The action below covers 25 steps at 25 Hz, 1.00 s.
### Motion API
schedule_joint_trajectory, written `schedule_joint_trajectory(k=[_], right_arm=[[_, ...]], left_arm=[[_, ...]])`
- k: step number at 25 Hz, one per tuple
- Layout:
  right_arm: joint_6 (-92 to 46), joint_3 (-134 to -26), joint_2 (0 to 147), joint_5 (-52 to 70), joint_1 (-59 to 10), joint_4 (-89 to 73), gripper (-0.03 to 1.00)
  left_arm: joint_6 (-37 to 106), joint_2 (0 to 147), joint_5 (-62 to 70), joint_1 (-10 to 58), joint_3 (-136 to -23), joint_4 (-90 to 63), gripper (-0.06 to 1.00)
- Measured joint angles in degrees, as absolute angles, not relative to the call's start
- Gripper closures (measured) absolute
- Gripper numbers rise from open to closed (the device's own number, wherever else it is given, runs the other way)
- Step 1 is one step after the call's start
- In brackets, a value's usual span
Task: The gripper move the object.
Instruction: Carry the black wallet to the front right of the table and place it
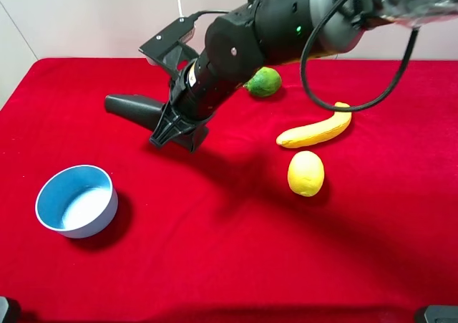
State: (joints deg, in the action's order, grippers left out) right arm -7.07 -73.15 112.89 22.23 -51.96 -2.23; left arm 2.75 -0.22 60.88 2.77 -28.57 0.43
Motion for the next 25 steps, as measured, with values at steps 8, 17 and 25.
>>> schedule_joint_trajectory(k=[8,17,25], right_arm=[[-8.3,-68.7,107.0,24.0,-52.0,-2.0,0.70],[-8.4,-58.8,97.9,23.2,-50.2,-1.9,0.70],[-8.2,-49.2,89.4,22.9,-45.2,-1.9,0.71]], left_arm=[[2.7,-0.2,60.9,2.8,-28.6,0.4,-0.05],[2.7,-0.2,60.9,2.8,-28.6,0.4,-0.05],[2.7,-0.2,60.9,2.8,-28.6,0.4,-0.05]])
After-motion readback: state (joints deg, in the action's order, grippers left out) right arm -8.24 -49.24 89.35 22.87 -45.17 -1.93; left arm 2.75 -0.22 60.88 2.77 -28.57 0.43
